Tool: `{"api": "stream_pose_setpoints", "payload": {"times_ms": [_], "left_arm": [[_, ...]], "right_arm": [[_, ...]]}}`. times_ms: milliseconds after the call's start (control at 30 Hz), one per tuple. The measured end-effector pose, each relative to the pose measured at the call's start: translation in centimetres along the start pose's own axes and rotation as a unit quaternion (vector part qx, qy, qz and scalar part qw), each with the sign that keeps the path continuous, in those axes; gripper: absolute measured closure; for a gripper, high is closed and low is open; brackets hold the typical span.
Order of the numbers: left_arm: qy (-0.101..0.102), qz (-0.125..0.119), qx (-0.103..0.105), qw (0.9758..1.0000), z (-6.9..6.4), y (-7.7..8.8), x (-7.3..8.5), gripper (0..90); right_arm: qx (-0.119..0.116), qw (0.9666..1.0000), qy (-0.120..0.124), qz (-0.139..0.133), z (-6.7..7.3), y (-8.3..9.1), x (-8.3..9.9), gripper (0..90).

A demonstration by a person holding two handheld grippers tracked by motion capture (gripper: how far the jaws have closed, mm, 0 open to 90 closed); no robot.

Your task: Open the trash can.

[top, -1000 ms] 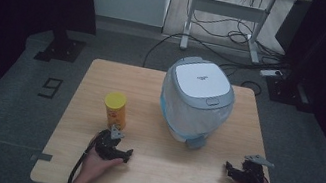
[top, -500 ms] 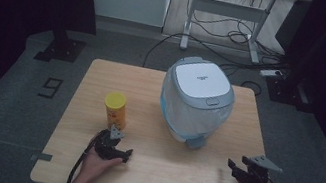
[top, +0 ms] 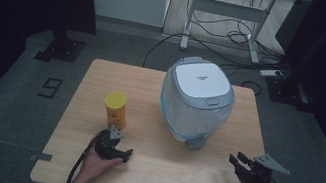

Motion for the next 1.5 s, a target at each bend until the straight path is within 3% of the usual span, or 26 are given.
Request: {"api": "stream_pose_setpoints", "payload": {"times_ms": [133, 167, 233, 433, 567, 700, 833, 1167, 1500], "left_arm": [[0.001, 0.000, 0.000, 1.0000, 0.0, 0.0, 0.0, 9.2], [0.001, 0.000, -0.001, 1.0000, 0.0, 0.0, 0.0, 9.2], [0.003, 0.000, -0.002, 1.0000, 0.0, 0.0, 0.0, 9.1], [0.006, 0.000, -0.004, 1.0000, -0.1, 0.0, 0.0, 9.1], [0.006, 0.000, -0.004, 1.0000, -0.1, 0.0, 0.0, 9.2], [0.005, 0.000, -0.004, 1.0000, -0.1, 0.0, 0.0, 9.1], [0.005, 0.000, -0.003, 1.0000, -0.1, 0.0, 0.0, 8.9], [0.004, 0.001, -0.003, 1.0000, -0.1, -0.1, -0.1, 8.5], [0.004, 0.001, -0.002, 1.0000, -0.1, -0.1, 0.0, 8.5]], "right_arm": [[-0.009, 0.9999, 0.002, -0.011, 0.5, 0.4, -0.7, 67.6], [-0.018, 0.9997, 0.002, -0.017, 0.8, 0.6, -1.1, 75.2], [-0.021, 0.9995, 0.004, -0.022, 1.0, 0.7, -1.4, 80.2], [-0.036, 0.9987, 0.004, -0.036, 1.4, 1.3, -2.5, 88.3], [-0.042, 0.9982, 0.006, -0.041, 1.8, 1.5, -3.2, 89.2], [-0.073, 0.9958, 0.007, -0.056, 3.1, 1.8, -5.2, 89.3], [-0.087, 0.9944, 0.014, -0.058, 3.9, 1.7, -6.1, 89.3], [-0.104, 0.9913, 0.032, -0.074, 5.9, 2.0, -9.3, 89.3], [-0.118, 0.9894, 0.035, -0.077, 6.8, 1.7, -11.9, 89.3]]}}
Point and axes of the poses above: each handheld gripper's, and its own axes: y roughly backward along the jaws, x roughly out of its underside, z roughly to its left, the point moved 8 cm from there along -y, roughly forward along the jaws, and after that the axes turned 8 degrees about -y, right-handed, at the moved point
